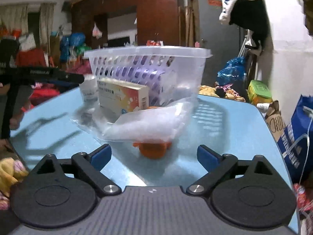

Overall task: Organize objects
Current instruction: 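Grasp the white pill bottle with the left gripper while the right grasps the orange-capped bottle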

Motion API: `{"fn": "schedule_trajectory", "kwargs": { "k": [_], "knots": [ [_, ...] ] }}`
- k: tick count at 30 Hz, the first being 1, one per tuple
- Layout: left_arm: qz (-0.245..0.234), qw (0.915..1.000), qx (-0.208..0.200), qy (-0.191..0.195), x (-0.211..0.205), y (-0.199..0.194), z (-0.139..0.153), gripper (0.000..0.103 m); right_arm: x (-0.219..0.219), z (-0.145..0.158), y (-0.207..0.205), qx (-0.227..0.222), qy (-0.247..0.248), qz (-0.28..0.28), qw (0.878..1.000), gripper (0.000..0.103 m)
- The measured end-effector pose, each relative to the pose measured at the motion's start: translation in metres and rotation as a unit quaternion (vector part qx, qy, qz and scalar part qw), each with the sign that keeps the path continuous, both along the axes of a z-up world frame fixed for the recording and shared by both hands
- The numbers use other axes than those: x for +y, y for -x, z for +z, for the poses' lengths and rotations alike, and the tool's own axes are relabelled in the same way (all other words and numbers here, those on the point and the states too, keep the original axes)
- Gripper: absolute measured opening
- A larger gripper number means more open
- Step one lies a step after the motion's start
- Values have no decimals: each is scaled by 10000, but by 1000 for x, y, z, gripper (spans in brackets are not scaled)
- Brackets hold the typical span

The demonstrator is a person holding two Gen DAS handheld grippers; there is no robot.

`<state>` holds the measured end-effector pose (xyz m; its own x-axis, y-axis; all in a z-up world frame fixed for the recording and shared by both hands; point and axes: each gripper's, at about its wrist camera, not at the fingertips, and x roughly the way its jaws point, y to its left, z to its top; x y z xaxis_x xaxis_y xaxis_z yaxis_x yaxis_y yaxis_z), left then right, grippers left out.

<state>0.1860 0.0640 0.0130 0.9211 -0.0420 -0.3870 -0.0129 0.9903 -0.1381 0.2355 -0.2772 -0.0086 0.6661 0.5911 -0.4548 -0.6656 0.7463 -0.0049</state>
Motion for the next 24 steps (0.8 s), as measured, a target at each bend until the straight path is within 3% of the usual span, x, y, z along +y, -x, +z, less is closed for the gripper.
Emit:
{"fn": "schedule_trajectory", "kwargs": {
  "k": [13,24],
  "knots": [
    [-56,9993,362,-39,-3,-20,-16,86,18,-10,-13,218,336,-21,9992,86],
    [-132,9990,423,-85,-2,-17,-19,86,-1,-11,-9,259,508,176,9982,84]
  ]
}}
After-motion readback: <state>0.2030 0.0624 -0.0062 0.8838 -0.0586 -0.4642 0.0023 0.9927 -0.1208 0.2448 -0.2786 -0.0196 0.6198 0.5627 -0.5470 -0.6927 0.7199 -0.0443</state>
